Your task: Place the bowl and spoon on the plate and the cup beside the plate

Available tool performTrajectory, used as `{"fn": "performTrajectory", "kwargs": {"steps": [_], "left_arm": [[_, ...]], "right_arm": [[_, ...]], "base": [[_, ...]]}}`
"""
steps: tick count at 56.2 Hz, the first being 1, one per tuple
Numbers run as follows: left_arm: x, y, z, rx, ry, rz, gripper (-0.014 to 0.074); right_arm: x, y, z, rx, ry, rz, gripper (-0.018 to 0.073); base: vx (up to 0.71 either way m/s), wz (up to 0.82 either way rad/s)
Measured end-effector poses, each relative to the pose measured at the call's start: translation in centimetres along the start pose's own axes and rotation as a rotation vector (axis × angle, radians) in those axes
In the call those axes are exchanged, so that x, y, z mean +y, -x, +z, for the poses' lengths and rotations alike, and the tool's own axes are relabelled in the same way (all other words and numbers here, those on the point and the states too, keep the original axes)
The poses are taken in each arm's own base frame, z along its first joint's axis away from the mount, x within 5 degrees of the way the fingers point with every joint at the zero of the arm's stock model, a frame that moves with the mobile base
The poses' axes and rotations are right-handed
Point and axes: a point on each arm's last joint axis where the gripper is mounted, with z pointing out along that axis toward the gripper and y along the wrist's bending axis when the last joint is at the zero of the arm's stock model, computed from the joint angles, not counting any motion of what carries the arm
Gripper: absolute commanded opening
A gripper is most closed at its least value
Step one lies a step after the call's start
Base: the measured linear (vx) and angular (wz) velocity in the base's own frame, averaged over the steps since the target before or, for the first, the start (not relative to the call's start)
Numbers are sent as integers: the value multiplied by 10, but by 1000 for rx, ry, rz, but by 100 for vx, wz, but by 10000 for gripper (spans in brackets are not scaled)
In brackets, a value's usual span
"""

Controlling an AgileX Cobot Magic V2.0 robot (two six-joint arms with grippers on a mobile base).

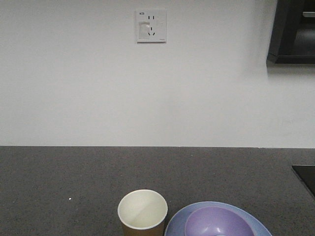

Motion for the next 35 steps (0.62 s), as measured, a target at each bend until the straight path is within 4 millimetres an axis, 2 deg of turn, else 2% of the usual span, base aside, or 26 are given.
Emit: {"fn": "performTrajectory", "kwargs": {"steps": [35], "left_arm": [[0,0,0,0,0,0,-6]], "right_arm": [[0,0,0,0,0,0,-8]], "base": [[0,0]]}}
